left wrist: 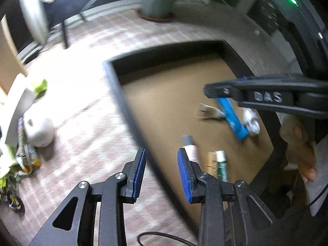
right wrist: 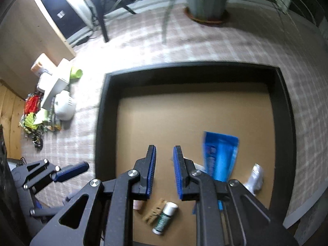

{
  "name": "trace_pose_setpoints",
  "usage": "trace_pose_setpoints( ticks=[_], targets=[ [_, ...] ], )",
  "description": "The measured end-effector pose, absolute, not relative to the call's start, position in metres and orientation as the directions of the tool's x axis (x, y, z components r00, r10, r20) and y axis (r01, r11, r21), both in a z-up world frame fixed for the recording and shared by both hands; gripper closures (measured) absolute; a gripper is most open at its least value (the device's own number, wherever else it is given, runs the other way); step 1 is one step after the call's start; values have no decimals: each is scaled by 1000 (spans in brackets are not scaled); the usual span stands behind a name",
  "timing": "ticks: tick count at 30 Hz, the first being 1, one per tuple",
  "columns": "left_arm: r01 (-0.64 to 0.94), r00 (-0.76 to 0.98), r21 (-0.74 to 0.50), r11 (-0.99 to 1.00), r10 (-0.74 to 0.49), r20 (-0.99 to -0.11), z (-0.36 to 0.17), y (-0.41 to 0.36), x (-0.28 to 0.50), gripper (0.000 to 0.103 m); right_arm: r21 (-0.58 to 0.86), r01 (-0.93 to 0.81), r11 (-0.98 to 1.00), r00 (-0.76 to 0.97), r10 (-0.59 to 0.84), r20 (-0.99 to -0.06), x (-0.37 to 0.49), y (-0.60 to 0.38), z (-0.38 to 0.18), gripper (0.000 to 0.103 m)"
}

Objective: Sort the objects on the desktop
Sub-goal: 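Carry the clothespin and blue wipe pack to the tray and release both, then grasp the white plug-in diffuser with both grippers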

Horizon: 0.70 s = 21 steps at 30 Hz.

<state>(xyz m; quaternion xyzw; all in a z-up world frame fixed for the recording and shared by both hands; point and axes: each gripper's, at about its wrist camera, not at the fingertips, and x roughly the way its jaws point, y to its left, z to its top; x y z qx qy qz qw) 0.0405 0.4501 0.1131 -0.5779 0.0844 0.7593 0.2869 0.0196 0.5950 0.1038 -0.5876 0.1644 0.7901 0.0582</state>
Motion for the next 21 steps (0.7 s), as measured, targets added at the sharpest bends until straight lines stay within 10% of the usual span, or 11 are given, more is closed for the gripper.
trace_pose_setpoints(
  ticks=[21],
  targets=[
    [-249,-259,-198,-948,262,-930,79,314,-33,66,332,-106,-937,-239,-300,-923,-108,465,92,72]
  ],
)
